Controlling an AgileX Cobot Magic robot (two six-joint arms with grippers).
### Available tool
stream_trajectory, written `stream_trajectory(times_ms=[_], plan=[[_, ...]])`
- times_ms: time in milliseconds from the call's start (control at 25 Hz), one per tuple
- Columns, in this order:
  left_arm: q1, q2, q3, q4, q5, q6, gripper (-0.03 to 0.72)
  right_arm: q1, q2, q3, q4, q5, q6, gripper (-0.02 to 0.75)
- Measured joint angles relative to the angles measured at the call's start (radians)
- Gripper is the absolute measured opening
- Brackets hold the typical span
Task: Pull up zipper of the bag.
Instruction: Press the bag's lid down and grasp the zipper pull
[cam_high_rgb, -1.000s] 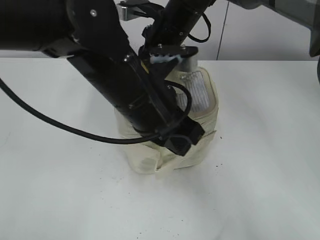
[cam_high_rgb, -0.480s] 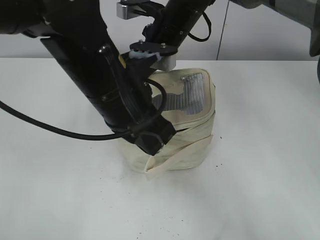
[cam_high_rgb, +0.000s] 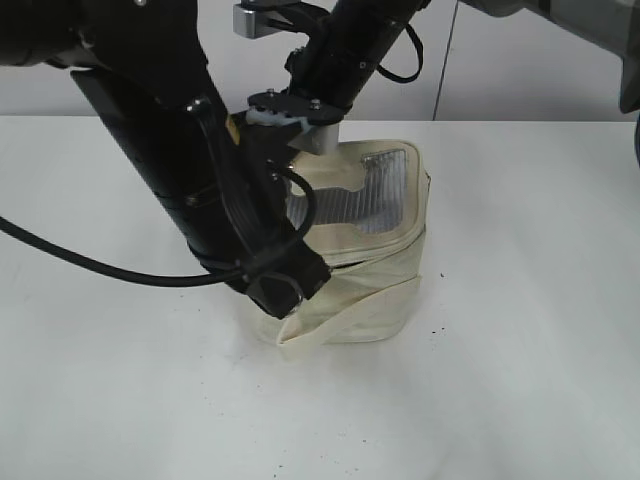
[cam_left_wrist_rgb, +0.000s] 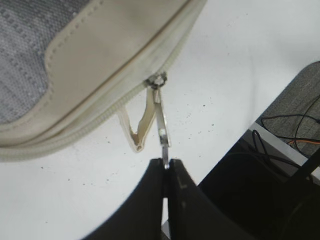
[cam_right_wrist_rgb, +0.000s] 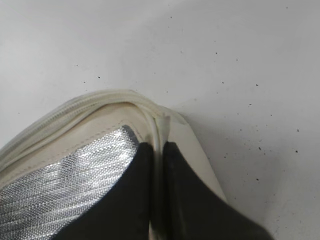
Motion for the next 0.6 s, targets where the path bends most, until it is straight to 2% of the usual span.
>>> stream_trajectory(times_ms=[280, 600], plan=[[0.000, -0.030, 0.000, 0.051, 0.001, -0.025, -0.003, 0.000, 0.000, -0.001, -0.003, 0.000, 0.000, 0.013], [0.000, -0.031, 0.000, 0.044, -0.013, -0.027, 0.002, 0.000, 0.000, -0.001, -0.007, 0.000, 0.043, 0.023]])
